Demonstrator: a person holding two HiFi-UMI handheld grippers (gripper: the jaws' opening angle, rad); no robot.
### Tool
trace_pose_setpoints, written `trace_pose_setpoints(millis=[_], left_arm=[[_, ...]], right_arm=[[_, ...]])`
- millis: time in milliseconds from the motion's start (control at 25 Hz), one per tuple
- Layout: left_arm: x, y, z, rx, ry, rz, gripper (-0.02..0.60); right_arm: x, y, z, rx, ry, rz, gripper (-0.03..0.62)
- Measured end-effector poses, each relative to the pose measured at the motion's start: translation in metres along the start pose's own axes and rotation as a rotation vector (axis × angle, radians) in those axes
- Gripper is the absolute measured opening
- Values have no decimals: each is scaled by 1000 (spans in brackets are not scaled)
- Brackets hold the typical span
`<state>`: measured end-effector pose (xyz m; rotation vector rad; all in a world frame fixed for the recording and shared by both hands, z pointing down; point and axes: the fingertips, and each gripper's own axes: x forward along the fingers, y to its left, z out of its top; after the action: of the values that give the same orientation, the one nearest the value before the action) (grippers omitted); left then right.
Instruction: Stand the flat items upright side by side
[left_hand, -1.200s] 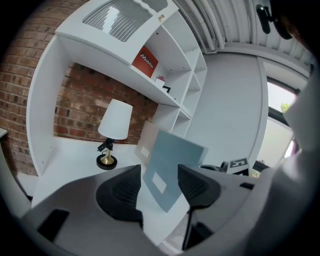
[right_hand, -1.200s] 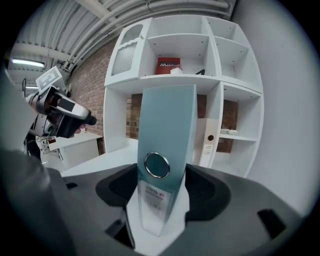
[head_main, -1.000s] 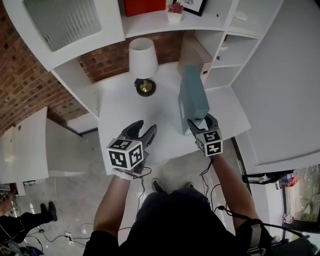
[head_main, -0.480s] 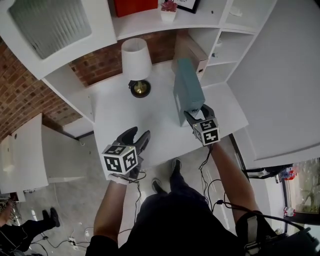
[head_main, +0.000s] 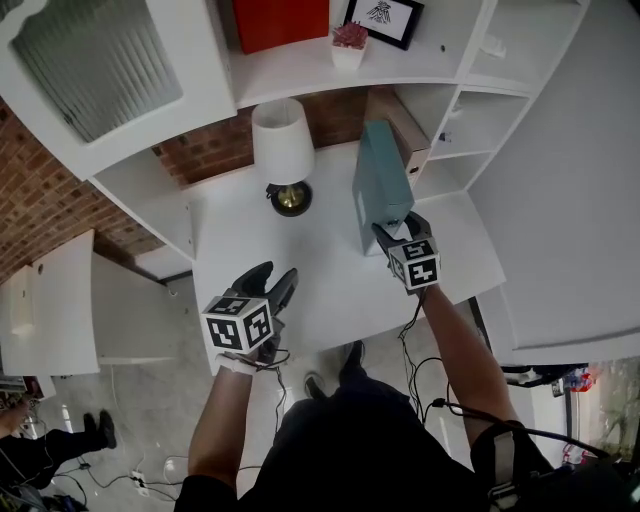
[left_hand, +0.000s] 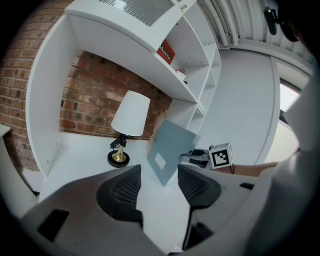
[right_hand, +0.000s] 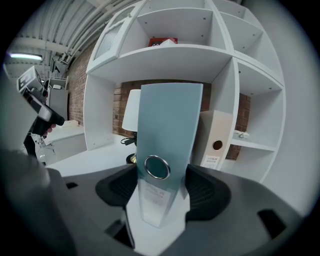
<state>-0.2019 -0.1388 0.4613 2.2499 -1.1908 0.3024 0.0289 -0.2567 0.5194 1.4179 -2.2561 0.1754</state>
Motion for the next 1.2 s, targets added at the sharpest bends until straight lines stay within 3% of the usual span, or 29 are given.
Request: trace_pose_setpoints(millis=[720, 1200], left_arm=[[56, 23, 2, -73, 56, 67, 225], [72, 33, -1, -118, 66, 102, 221]], right_arm=[[74, -58, 27, 10, 5, -47, 284], [88, -74, 29, 112, 46, -179, 279]])
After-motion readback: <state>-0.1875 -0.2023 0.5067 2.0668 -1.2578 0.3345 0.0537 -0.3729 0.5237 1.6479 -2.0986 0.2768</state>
